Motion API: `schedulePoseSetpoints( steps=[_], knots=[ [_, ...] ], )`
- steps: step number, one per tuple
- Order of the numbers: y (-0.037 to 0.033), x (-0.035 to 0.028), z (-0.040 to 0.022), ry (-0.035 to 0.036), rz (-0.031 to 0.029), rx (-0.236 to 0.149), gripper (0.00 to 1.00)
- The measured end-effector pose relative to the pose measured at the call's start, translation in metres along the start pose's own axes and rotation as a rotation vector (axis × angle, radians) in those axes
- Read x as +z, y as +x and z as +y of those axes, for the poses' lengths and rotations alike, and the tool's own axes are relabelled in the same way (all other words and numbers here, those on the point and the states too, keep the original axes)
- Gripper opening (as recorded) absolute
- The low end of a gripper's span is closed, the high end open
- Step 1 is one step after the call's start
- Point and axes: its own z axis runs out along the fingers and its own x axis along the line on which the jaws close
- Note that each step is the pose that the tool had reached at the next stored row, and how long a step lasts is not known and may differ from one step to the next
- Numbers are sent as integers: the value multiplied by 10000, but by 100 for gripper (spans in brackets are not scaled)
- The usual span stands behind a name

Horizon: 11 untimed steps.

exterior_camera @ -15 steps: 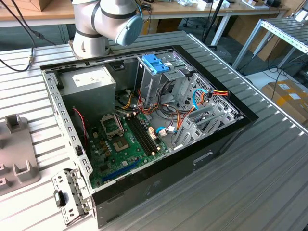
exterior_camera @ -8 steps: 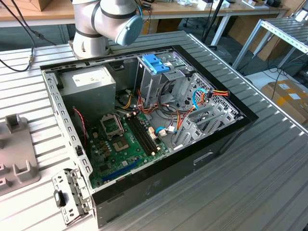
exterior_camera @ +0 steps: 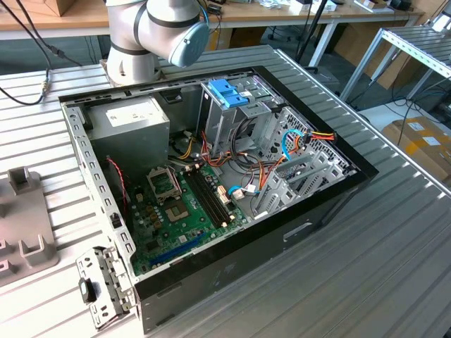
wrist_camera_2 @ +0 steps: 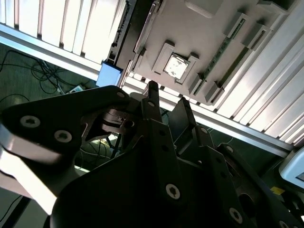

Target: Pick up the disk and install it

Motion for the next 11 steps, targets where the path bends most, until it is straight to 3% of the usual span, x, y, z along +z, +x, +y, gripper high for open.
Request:
schedulePoseSetpoints(
  steps=[11],
  knots=[
    [1,36,-1,-3,-21,0,36]
  ],
)
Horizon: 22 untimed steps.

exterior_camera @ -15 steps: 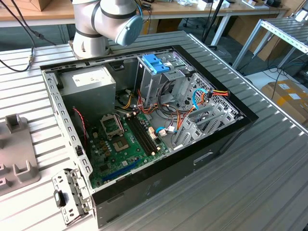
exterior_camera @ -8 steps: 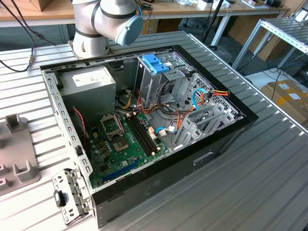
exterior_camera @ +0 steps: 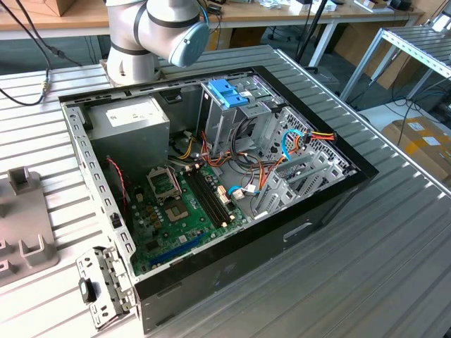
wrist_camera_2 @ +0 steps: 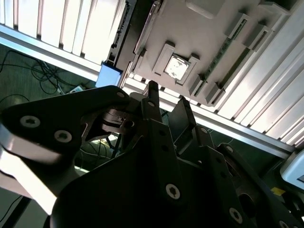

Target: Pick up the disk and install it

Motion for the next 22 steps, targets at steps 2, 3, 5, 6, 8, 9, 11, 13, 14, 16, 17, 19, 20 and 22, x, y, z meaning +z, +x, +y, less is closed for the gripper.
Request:
schedulePoseSetpoints(
  steps=[2,3,5,6,8,9,11,13,14,16,17,19,20,22],
  knots=[
    [0,4,0,0,-3,-1,36],
    [0,6,0,-1,-4,0,36],
    [0,10,0,-1,-5,0,36],
    [0,13,0,-1,-6,0,36],
    [1,18,0,-1,-7,0,36],
    [1,20,-1,-1,-8,0,36],
    [0,23,-1,-1,-8,0,36],
    [-3,26,-1,2,-10,-1,36],
    [-8,26,0,-1,-9,-1,36],
    [-17,28,1,-2,-8,0,36],
    [-22,30,2,-2,-9,-1,36],
    [-35,34,3,-1,-9,0,36],
    [-44,37,4,-1,-10,-1,36],
    [-57,41,6,-1,-11,-1,36]
  ],
)
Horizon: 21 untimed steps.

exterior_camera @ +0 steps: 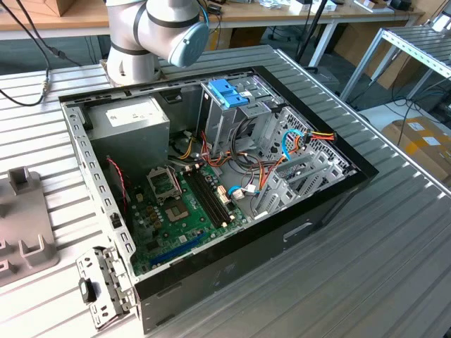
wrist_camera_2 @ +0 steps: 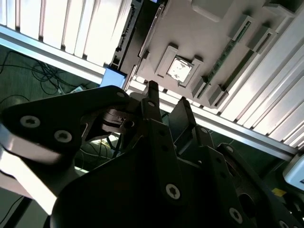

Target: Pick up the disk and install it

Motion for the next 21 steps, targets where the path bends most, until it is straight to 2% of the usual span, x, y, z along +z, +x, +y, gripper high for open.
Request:
schedulePoseSetpoints(
  steps=[8,17,18,21],
  knots=[
    [-45,17,5,0,-5,-1,36],
    [-52,20,6,-1,-6,0,36],
    [-52,20,6,-1,-6,0,38],
    [-53,21,6,-1,-6,0,55]
  ],
)
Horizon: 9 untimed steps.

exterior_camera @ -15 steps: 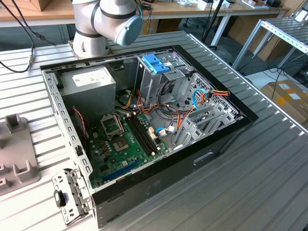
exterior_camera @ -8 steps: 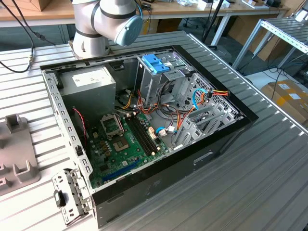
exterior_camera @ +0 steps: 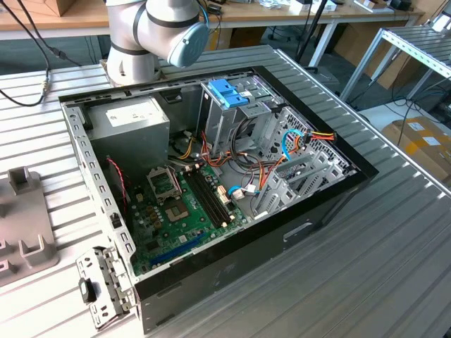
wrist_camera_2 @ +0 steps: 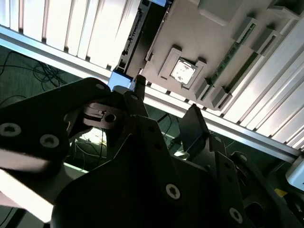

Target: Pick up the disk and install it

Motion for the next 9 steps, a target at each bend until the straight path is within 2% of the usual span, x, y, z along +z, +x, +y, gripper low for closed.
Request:
schedulePoseSetpoints(
  steps=[1,2,9],
  knots=[
    [0,0,0,0,0,0,55],
    [0,0,0,0,0,0,62],
    [-9,6,1,0,0,2,62]
  ],
)
